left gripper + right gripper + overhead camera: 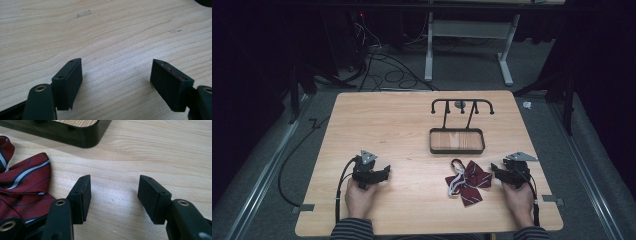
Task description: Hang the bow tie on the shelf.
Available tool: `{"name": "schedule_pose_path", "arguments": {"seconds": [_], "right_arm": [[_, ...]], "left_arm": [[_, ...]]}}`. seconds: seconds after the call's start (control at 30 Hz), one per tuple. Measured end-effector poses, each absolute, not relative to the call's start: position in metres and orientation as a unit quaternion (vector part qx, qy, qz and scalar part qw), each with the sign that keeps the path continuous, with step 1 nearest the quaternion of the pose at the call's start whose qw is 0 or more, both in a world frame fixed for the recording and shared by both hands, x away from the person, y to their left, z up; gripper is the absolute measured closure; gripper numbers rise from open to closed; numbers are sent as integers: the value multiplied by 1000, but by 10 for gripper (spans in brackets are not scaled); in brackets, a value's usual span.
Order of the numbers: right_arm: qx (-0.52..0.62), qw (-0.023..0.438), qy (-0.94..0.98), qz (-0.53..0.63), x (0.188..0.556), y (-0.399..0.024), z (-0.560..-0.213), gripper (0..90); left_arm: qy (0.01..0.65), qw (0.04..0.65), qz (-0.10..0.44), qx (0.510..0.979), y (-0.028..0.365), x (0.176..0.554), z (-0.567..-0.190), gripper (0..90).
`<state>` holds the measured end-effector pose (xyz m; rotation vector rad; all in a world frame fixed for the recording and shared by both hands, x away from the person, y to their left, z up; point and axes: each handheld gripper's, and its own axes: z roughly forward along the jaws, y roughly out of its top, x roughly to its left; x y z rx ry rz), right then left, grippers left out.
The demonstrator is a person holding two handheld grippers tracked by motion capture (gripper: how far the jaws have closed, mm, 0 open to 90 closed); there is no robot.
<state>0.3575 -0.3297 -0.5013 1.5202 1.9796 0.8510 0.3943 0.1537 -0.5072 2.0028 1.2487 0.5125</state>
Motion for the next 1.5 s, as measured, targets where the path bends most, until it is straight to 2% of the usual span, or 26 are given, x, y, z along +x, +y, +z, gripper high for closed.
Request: {"name": "schedule_pose_path", "arguments": {"seconds": [1.23,1.37,1.5], "right_arm": [[555,246,729,315,358,-331,-501,449],[555,241,729,320,358,-333,-501,462],[560,233,726,324,355,-334,-500,527]], "left_arm": [[483,354,200,776,153,394,-507,263],[483,354,200,776,153,394,-507,263],[483,354,200,776,153,394,-507,264]]}}
